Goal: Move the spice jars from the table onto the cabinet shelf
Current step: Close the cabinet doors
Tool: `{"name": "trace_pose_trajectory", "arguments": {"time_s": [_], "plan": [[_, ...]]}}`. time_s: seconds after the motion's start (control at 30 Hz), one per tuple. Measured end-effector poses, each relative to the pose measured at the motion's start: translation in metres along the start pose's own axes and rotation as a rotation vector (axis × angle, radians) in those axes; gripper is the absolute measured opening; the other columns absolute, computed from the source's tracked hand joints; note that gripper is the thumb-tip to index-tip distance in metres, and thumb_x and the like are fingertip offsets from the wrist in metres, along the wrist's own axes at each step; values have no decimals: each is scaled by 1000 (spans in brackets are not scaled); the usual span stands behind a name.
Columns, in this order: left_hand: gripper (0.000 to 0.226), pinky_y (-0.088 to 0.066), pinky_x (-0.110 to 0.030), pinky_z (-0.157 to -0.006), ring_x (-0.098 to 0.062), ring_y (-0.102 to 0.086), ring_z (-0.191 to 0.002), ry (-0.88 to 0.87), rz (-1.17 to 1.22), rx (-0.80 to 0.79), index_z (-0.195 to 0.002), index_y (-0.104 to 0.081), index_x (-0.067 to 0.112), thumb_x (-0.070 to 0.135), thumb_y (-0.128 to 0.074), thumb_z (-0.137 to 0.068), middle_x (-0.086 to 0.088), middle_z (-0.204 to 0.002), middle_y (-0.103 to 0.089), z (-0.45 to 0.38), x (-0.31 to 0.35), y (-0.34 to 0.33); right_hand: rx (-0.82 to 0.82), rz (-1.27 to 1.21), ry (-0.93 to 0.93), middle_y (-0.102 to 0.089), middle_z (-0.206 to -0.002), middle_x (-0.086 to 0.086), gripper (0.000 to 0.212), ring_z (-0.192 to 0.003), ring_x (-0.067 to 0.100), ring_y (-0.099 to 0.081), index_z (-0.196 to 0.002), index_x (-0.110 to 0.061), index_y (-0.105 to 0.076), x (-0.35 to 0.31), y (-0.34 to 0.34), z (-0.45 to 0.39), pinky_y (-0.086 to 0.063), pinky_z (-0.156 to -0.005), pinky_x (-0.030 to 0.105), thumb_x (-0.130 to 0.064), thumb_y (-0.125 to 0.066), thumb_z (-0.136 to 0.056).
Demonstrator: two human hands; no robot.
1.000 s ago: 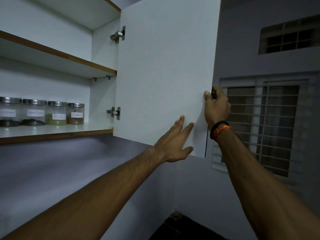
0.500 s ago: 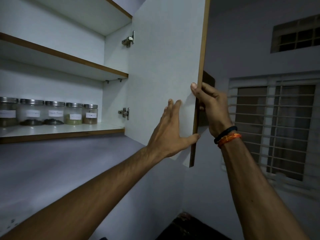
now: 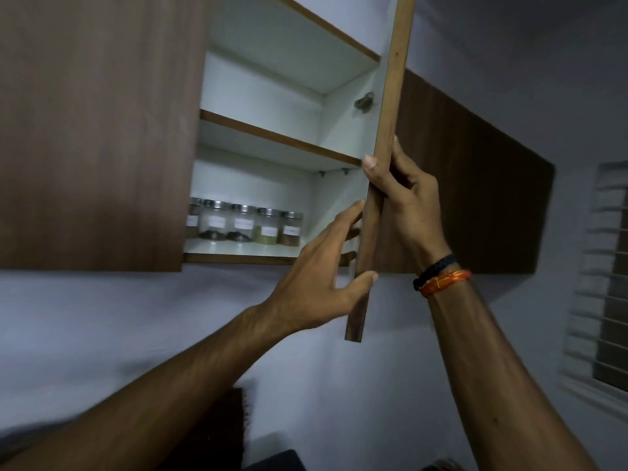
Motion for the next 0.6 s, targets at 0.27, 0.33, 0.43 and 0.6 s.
{"name": "trace_pose_trajectory", "arguments": {"time_s": [0.27, 0.33, 0.43, 0.6], "plan": [[79, -51, -22, -101, -18, -47, -138, 126, -169, 106, -159, -19, 18, 10, -63, -95, -3, -153, -44, 32, -38, 75, -21, 219, 78, -18, -165, -1, 80, -149, 16, -21, -157, -27, -23, 8, -94, -6, -25, -121, 41, -50, -62, -92], [74, -53, -26, -99, -18, -53, -131, 156, -243, 132, -157, -25, 14, 9, -64, -94, -5, -147, -51, 35, -46, 90, -8, 269, 117, -14, -166, 1, 79, -150, 21, -19, -158, -28, -20, 7, -116, -10, -25, -121, 47, -47, -61, -93], [68, -55, -37, -99, -20, -57, -123, 183, -375, 131, -155, -32, 13, 12, -64, -95, -7, -139, -56, 39, -58, 104, -19, 375, 180, -11, -166, 5, 80, -150, 28, -17, -158, -30, -14, 10, -142, -17, -24, -119, 56, -44, -59, -94], [76, -44, -25, -105, -19, -49, -127, 224, -668, 72, -157, -24, 15, 17, -66, -93, -7, -146, -46, 49, -89, 126, -98, 479, 203, -6, -167, 7, 81, -151, 34, -12, -158, -34, -11, 32, -180, -25, -22, -115, 65, -48, -57, -93]]}}
Point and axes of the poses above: each hand's wrist, its own z-axis away from the middle knuckle, its own y-axis out of the back of the hand, x = y × z, the point moved 4 cm from there along -z, towards the middle knuckle
